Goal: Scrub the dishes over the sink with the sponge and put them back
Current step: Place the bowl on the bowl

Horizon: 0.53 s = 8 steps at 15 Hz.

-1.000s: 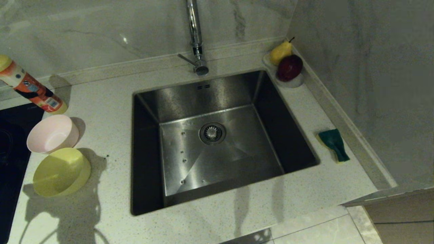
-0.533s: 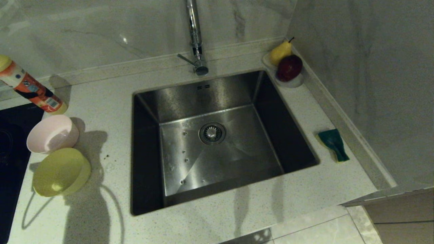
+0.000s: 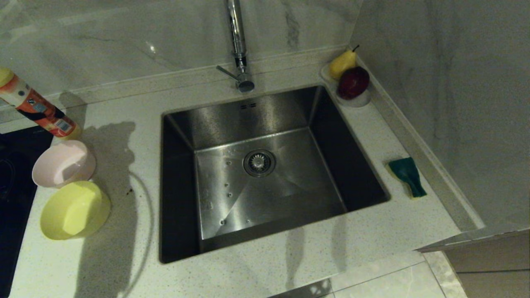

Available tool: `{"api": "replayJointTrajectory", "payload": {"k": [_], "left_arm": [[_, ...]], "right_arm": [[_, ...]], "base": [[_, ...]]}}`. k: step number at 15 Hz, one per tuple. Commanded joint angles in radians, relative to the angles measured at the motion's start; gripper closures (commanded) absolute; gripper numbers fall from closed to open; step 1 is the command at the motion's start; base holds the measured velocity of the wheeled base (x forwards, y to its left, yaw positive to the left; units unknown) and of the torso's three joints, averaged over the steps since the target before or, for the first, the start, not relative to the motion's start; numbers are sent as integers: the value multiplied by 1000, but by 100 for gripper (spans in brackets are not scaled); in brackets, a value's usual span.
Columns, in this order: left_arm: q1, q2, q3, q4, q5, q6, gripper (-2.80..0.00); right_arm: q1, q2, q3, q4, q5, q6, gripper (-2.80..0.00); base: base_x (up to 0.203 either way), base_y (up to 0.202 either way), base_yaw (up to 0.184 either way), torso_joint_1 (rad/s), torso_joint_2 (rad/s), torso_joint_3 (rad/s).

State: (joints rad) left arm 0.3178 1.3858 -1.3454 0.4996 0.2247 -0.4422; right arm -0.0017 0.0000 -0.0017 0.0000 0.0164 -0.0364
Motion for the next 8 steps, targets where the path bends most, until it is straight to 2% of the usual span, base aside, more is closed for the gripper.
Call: {"api": "replayJointTrajectory", "payload": {"k": [1, 2, 4, 6, 8], "left_arm": [[18, 157, -116, 88, -14, -54, -111], [27, 197, -158, 124, -18, -88, -280], [59, 270, -226, 156, -22, -157, -280], [72, 287, -236, 161, -63, -177, -280], [81, 304, -236, 162, -75, -212, -280]], "right_arm": [[0, 2, 0, 0, 1, 0, 0], [0, 2, 0, 0, 1, 0, 0], [0, 2, 0, 0, 1, 0, 0], [0, 2, 0, 0, 1, 0, 0], [0, 2, 0, 0, 1, 0, 0]], "base": [[0, 0, 0, 0, 0, 0], [0, 0, 0, 0, 0, 0], [0, 0, 0, 0, 0, 0], [0, 0, 0, 0, 0, 0], [0, 0, 0, 0, 0, 0]]}}
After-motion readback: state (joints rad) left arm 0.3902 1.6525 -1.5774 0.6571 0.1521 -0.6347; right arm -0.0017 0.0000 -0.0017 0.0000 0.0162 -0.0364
